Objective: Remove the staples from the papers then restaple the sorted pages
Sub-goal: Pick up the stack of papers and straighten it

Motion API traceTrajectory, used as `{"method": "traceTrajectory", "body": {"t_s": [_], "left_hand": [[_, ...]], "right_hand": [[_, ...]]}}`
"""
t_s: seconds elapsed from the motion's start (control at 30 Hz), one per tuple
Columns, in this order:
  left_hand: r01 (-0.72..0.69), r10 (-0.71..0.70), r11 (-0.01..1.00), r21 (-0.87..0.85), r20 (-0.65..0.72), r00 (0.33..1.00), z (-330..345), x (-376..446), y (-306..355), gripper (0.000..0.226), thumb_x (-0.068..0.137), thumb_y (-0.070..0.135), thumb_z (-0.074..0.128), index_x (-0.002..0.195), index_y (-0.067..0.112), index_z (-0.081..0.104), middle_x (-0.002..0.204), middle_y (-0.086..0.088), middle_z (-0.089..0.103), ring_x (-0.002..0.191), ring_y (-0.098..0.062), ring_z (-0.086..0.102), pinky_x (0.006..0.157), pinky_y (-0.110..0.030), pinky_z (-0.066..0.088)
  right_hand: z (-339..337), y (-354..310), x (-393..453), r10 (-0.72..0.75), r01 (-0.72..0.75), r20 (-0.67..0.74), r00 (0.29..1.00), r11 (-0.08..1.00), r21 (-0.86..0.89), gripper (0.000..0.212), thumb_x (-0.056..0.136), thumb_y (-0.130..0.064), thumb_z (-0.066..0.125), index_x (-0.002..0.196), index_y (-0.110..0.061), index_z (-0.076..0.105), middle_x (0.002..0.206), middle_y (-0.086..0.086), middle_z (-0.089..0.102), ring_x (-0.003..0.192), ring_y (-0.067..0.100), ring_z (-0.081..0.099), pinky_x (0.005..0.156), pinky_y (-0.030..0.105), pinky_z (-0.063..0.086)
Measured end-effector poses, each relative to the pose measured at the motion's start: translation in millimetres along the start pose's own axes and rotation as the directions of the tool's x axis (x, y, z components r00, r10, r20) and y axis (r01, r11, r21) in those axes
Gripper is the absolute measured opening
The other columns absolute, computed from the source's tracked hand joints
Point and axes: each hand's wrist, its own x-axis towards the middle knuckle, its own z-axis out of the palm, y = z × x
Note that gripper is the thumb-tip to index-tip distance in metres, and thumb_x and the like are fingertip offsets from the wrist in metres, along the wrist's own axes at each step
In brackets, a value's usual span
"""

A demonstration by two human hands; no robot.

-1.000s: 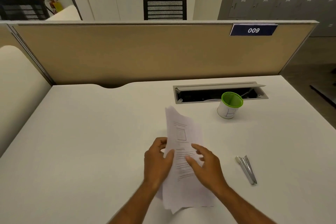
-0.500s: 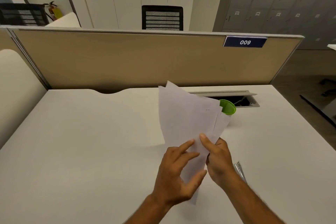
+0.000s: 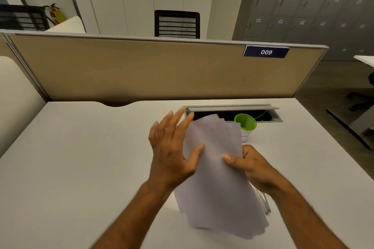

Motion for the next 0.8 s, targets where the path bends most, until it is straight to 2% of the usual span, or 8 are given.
{"method": "traceTrajectory", "body": {"t_s": [0.1, 0.2, 0.27, 0.33, 0.47, 0.53, 0.67, 0.8], "left_hand": [[0.126, -0.126, 0.992, 0.019, 0.269, 0.955, -13.5, 13.3, -5.4, 0.067, 0.082, 0.049, 0.068, 0.141, 0.024, 0.049, 0.14, -0.002, 0.057, 0.13, -0.023, 0.051, 0.113, -0.048, 0.032], [0.271, -0.219, 0.961, -0.054, 0.452, 0.865, -20.0, 15.6, -11.0, 0.026, 0.088, 0.045, 0.068, 0.109, 0.031, 0.065, 0.099, 0.009, 0.069, 0.09, -0.015, 0.065, 0.077, -0.026, 0.048], [0.294, -0.225, 0.953, -0.078, 0.469, 0.854, -20.7, 14.9, -14.9, 0.01, 0.089, 0.04, 0.069, 0.085, 0.034, 0.062, 0.08, 0.013, 0.064, 0.073, -0.01, 0.061, 0.067, -0.02, 0.042], [0.343, -0.265, 0.935, -0.089, 0.467, 0.843, -19.3, 13.5, -19.5, 0.022, 0.089, 0.036, 0.07, 0.071, 0.034, 0.057, 0.07, 0.015, 0.061, 0.066, -0.008, 0.057, 0.061, -0.021, 0.039], [0.558, -0.409, 0.814, -0.163, 0.52, 0.75, -15.4, 2.2, -35.4, 0.015, 0.088, 0.032, 0.073, 0.077, 0.023, 0.067, 0.077, 0.005, 0.07, 0.071, -0.015, 0.066, 0.062, -0.028, 0.053], [0.64, -0.474, 0.75, -0.167, 0.537, 0.697, -10.8, -9.1, -48.0, 0.014, 0.087, 0.031, 0.074, 0.08, 0.019, 0.07, 0.08, 0.001, 0.074, 0.074, -0.019, 0.07, 0.067, -0.034, 0.057], [0.749, -0.591, 0.653, -0.116, 0.541, 0.599, 7.8, -40.0, -75.8, 0.017, 0.083, 0.028, 0.076, 0.074, 0.016, 0.068, 0.076, -0.003, 0.074, 0.069, -0.021, 0.07, 0.062, -0.032, 0.054], [0.778, -0.649, 0.628, -0.006, 0.548, 0.528, 29.8, -78.1, -99.9, 0.024, 0.084, 0.027, 0.075, 0.071, 0.013, 0.061, 0.074, -0.005, 0.068, 0.066, -0.02, 0.061, 0.06, -0.031, 0.045]], "right_hand": [[-6.8, -6.6, -2.4, 0.045, -0.039, 0.097, 0.994, 0.997, -0.062, 0.029, 0.084, -0.026, 0.068, 0.108, -0.01, 0.072, 0.103, 0.014, 0.075, 0.094, 0.034, 0.071, 0.081, 0.04, 0.06], [-12.5, -10.9, -3.2, 0.111, -0.087, 0.167, 0.98, 0.986, -0.144, 0.032, 0.087, -0.028, 0.062, 0.114, -0.012, 0.069, 0.106, 0.015, 0.074, 0.095, 0.035, 0.071, 0.08, 0.04, 0.06], [-17.0, -11.4, -3.3, 0.144, -0.113, 0.211, 0.967, 0.982, -0.153, 0.032, 0.088, -0.029, 0.063, 0.115, -0.013, 0.068, 0.108, 0.015, 0.074, 0.097, 0.035, 0.071, 0.08, 0.038, 0.06], [-23.5, -10.2, -3.3, 0.172, -0.132, 0.262, 0.95, 0.978, -0.163, 0.034, 0.088, -0.027, 0.067, 0.119, -0.014, 0.067, 0.114, 0.014, 0.072, 0.102, 0.035, 0.069, 0.083, 0.037, 0.058], [-41.7, -1.8, -1.6, 0.255, -0.169, 0.344, 0.904, 0.95, -0.262, 0.039, 0.085, -0.016, 0.073, 0.123, -0.016, 0.064, 0.121, 0.011, 0.07, 0.109, 0.034, 0.066, 0.09, 0.037, 0.055], [-51.5, 8.9, 0.5, 0.313, -0.207, 0.344, 0.885, 0.927, -0.312, 0.04, 0.082, -0.016, 0.076, 0.12, -0.014, 0.064, 0.118, 0.017, 0.07, 0.107, 0.039, 0.066, 0.092, 0.046, 0.055], [-66.1, 43.8, 6.2, 0.405, -0.305, 0.203, 0.892, 0.868, -0.391, 0.037, 0.075, -0.016, 0.082, 0.109, -0.01, 0.067, 0.094, 0.024, 0.071, 0.085, 0.032, 0.065, 0.082, 0.042, 0.051], [-80.4, 87.2, 9.4, 0.378, -0.376, -0.118, 0.918, 0.735, -0.565, 0.024, 0.076, -0.009, 0.078, 0.099, -0.012, 0.07, 0.081, 0.006, 0.071, 0.071, 0.018, 0.063, 0.067, 0.033, 0.05]]}}
